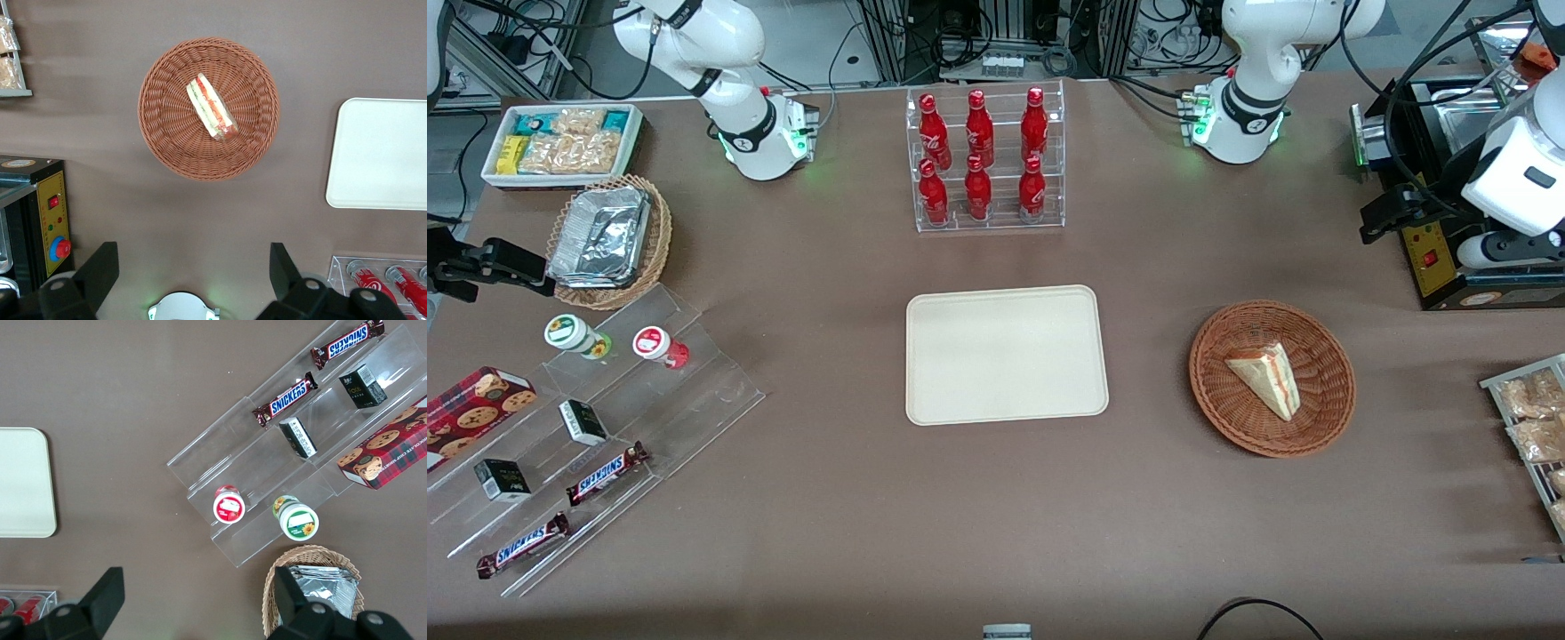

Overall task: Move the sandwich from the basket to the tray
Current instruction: 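Move the left gripper over the wicker basket holding the sandwich, then lower the open left gripper around the wrapped sandwich in the basket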

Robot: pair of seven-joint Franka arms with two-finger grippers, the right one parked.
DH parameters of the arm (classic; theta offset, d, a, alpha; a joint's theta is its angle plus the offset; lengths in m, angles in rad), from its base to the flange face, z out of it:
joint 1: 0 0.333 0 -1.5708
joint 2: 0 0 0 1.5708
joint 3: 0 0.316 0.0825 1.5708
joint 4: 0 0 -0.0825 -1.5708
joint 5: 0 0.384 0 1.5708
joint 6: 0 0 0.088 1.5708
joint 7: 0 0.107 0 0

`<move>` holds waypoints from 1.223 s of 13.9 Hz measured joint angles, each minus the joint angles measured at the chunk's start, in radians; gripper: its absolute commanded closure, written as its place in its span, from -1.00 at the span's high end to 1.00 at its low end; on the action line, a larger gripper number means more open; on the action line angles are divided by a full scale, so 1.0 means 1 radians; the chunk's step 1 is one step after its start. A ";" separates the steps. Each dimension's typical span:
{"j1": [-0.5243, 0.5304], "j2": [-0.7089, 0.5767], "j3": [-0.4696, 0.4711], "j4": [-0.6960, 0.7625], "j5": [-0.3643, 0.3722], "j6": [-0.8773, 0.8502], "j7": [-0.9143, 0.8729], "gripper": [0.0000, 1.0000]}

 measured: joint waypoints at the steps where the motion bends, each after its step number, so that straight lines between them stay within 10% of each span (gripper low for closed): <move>1: 0.001 0.000 0.001 0.001 0.000 0.000 0.001 1.00; 8: 0.009 0.020 0.010 -0.012 0.012 0.014 0.004 1.00; 17: 0.010 0.137 0.010 -0.307 0.027 0.462 -0.074 1.00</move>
